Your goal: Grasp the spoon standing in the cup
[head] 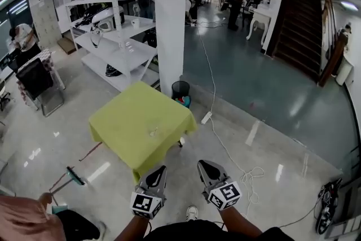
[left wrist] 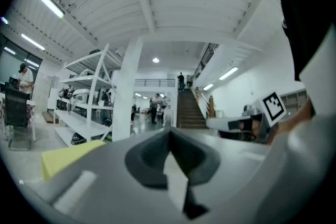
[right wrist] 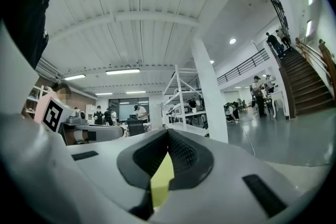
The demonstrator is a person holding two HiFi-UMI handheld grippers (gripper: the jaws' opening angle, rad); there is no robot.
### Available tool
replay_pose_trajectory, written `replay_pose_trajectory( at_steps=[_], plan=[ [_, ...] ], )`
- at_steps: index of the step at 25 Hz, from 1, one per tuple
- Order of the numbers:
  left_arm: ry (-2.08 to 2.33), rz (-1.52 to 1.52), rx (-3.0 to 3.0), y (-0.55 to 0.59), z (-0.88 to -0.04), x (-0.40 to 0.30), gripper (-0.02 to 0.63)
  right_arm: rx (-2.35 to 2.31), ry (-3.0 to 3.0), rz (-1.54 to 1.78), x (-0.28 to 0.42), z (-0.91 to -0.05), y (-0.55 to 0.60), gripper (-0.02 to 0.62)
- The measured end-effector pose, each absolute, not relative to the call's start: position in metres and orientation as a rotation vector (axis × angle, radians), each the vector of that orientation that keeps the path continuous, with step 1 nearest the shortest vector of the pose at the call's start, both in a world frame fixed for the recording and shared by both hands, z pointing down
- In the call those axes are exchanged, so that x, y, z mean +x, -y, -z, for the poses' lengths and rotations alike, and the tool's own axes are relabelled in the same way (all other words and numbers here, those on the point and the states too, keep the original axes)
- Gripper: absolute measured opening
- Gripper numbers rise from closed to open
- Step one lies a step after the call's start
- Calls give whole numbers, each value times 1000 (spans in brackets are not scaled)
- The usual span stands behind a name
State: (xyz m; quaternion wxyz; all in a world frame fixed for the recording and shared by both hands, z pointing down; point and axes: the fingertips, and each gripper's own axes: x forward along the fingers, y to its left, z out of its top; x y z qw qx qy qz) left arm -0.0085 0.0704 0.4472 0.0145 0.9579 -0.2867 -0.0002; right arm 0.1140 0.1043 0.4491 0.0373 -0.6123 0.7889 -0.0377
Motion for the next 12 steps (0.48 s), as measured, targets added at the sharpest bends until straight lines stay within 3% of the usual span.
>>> replay_pose_trajectory(
  at_steps=[12],
  plan=[
    [1041,-122,2900,-38,-475,34,6,-1709,-2564,186,140,-477,-58,6]
  ],
)
